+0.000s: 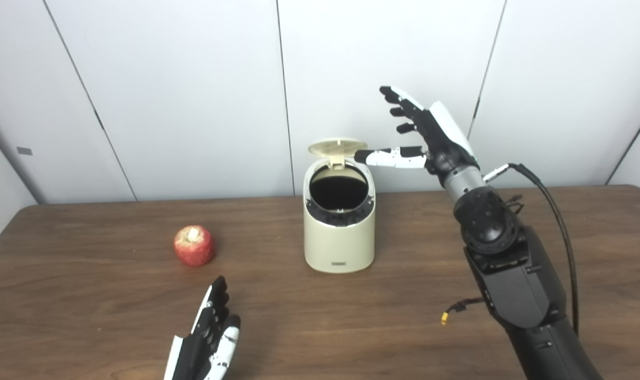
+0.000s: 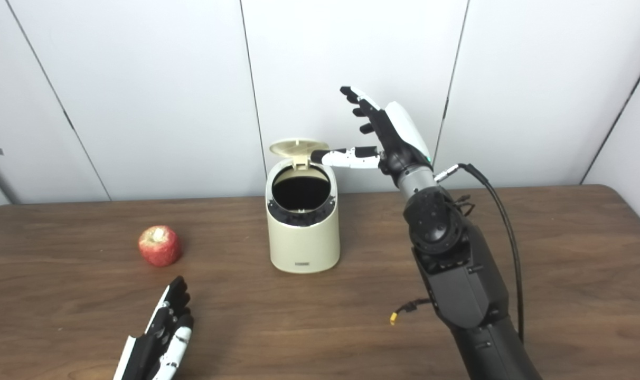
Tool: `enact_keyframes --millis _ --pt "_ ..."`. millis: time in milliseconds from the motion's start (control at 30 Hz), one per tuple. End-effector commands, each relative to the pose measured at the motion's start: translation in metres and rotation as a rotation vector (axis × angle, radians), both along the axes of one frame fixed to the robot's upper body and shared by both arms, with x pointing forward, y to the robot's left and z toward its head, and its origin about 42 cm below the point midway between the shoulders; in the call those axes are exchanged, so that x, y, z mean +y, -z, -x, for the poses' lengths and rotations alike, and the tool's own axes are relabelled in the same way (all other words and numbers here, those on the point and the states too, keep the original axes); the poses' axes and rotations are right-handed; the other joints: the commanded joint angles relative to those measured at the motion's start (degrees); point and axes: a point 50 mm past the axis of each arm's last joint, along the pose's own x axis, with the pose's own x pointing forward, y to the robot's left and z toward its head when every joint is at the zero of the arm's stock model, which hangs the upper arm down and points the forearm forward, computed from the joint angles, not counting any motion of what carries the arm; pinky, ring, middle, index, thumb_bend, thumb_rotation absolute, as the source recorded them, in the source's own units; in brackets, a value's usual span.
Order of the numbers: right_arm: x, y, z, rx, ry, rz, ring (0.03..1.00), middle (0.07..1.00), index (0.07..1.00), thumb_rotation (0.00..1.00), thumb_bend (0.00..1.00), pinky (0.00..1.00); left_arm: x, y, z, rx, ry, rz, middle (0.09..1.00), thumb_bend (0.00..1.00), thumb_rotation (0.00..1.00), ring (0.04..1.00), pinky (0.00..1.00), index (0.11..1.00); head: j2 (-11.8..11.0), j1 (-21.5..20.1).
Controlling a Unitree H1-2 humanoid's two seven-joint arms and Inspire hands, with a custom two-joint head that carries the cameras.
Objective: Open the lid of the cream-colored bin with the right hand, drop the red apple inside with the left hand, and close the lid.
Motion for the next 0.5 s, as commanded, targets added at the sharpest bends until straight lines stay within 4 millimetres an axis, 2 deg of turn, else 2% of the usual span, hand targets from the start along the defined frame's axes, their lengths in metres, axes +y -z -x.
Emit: enact_keyframes --millis 0,100,267,367,400,467 --pt "-0.018 -0.007 0.008 -0.033 0.023 -0.017 0.862 0.888 0.879 0.38 0.63 0.76 -0.004 0.012 0.014 0.032 -0.007 0.018 1.000 0.30 0.48 1.000 1.00 1.000 0.2 -0.1" --pt "-0.035 0.008 0.024 0.009 0.033 -0.069 0.876 0.892 0.880 0.40 0.59 0.81 -0.003 0.012 0.015 0.038 -0.015 0.033 1.000 0.31 0.47 1.000 1.00 1.000 0.3 0.0" --pt "-0.063 0.038 0.059 0.079 0.012 -0.150 0.881 0.902 0.896 0.52 0.52 0.84 -0.001 0.011 0.014 0.035 -0.016 0.025 1.000 0.30 0.49 1.000 1.00 1.000 0.5 -0.8" --pt "-0.076 0.062 0.077 0.165 -0.075 -0.354 0.928 0.934 0.921 0.53 0.56 0.89 0.000 0.009 0.014 0.041 -0.019 0.038 1.000 0.30 0.50 1.000 1.00 1.000 0.5 -0.6" --pt "-0.080 0.071 0.083 0.193 -0.096 -0.407 0.933 0.937 0.909 0.58 0.62 0.93 0.001 0.008 0.013 0.040 -0.018 0.045 1.000 0.30 0.50 1.000 1.00 1.000 0.5 -0.6" --pt "-0.085 0.084 0.096 0.233 -0.120 -0.484 0.938 0.943 0.902 0.68 0.68 0.94 0.002 0.008 0.013 0.039 -0.017 0.047 1.000 0.29 0.48 1.000 1.00 1.000 0.6 -0.8"
